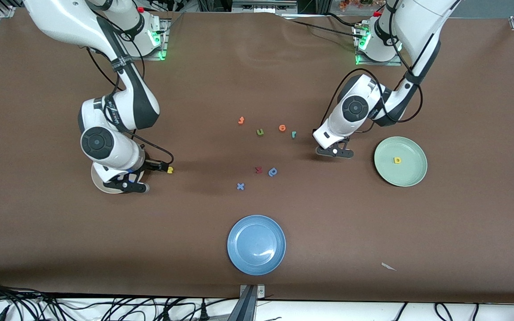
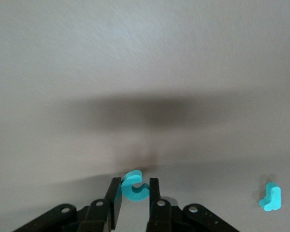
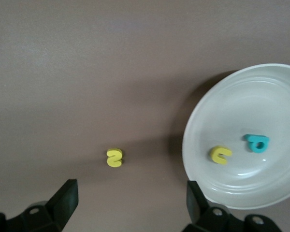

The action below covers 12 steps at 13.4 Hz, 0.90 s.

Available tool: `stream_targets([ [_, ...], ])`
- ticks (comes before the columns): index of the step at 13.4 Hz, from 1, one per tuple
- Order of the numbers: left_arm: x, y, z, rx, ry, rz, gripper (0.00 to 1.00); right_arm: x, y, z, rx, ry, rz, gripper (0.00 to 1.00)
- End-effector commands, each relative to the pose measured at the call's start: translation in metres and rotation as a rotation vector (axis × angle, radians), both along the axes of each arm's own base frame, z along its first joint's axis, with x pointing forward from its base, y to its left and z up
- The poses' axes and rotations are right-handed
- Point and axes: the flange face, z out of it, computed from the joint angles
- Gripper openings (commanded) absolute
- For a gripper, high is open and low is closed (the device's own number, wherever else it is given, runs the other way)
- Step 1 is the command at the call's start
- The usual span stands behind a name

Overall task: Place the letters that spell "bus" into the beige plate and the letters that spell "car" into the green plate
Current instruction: 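Drop the u into the white plate while the left gripper carries c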

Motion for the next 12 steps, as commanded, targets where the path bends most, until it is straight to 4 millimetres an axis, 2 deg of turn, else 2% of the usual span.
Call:
stream_targets([
  [1, 0.022, 0.033, 0.056, 0.044, -0.042, -0.064, 0.0, 0.001, 0.005, -0.024, 0.022, 0.0, -0.016, 0.99],
  [3, 0.033, 0.072, 0.076, 0.064, -0.039, -0.092, 0.0, -0.003, 0.021, -0.043, 0.036, -0.001, 0.001, 0.99],
  [5, 0.045, 0.125, 0.075, 0.066, -0.019, -0.179, 0.0, -0.013, 0.033, -0.068, 0.021, 0.026, -0.036, 0.99],
  [6, 0.049, 0.145, 0.072, 0.058, -0.011, -0.211, 0.03, -0.018, 0.043, -0.071, 0.019, 0.025, -0.028, 0.98],
  [8, 0.054, 0.175, 0.066, 0.056, -0.002, -0.244, 0.25, -0.02, 0.044, -0.073, 0.02, 0.023, -0.027, 0.94],
  [10, 0.057, 0.201, 0.056, 0.053, 0.012, -0.271, 0.38, -0.022, 0.041, -0.079, 0.024, 0.012, -0.029, 0.83],
  [11, 0.058, 0.202, 0.056, 0.052, 0.005, -0.278, 0.59, -0.027, 0.039, -0.087, 0.03, -0.005, -0.027, 0.83],
  [12, 0.058, 0.202, 0.057, 0.052, 0.001, -0.266, 0.74, -0.032, 0.034, -0.093, 0.037, -0.022, -0.022, 0.81],
])
